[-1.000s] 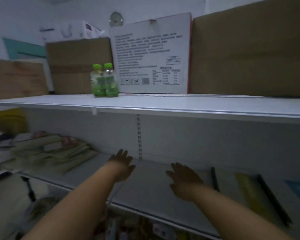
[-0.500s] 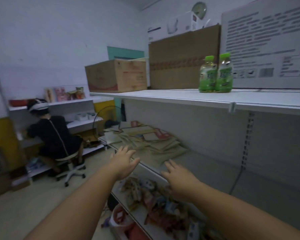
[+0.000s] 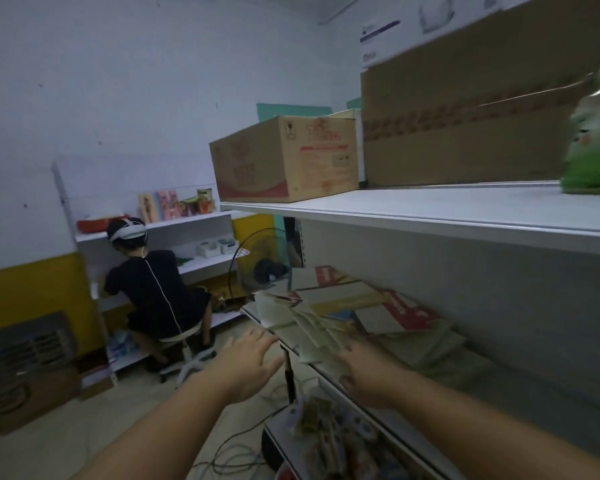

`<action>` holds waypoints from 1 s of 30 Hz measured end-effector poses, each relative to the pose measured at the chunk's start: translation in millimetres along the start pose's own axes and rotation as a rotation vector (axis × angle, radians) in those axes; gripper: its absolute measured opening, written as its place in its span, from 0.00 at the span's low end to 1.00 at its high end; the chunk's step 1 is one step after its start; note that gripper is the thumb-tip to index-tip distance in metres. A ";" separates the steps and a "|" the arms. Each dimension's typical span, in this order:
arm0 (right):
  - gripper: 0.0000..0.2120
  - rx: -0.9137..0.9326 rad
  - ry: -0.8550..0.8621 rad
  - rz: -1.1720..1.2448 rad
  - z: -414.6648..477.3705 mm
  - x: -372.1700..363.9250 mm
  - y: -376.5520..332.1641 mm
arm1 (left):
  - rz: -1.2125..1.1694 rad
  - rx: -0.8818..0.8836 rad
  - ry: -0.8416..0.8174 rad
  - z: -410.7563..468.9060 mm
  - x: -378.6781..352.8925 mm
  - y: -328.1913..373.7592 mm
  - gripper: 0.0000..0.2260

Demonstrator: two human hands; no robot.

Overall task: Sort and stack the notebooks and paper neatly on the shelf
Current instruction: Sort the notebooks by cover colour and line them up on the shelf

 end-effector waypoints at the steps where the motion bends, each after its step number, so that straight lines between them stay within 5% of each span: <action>1: 0.22 -0.008 0.020 0.003 11.2 -1.3 2.7 | -0.008 -0.005 -0.002 7.4 -5.0 -7.0 0.24; 11: 0.23 -0.046 0.050 -0.066 112.6 -32.8 -24.6 | -0.188 -0.154 0.058 105.7 -15.5 -85.4 0.22; 16: 0.27 -0.439 0.009 -0.115 165.1 -53.6 -20.9 | -0.376 -0.225 -0.039 149.5 -30.5 -132.0 0.18; 20: 0.17 -0.714 0.068 -0.006 174.5 -58.0 -19.7 | -0.657 -0.228 -0.172 179.8 -41.4 -163.3 0.12; 23: 0.14 -0.774 0.147 0.049 166.4 -60.9 -28.8 | -0.934 -0.165 -0.251 194.4 -46.0 -167.3 0.10; 27: 0.17 -0.899 0.344 0.062 148.3 -51.3 -35.5 | -1.416 0.150 -0.430 206.3 -55.5 -154.8 0.09; 30: 0.15 -0.966 0.567 0.134 138.2 -39.9 -33.8 | -1.513 0.192 -0.532 214.8 -63.5 -142.9 0.11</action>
Point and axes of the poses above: each hand's wrist, its own z-axis towards the middle knuckle, its own x-axis out of the back of the hand, y = z × x, the point moved 1 cm from there along z, towards the middle knuckle, and after that the axes turned 9 degrees about y, right-handed, at the moved point
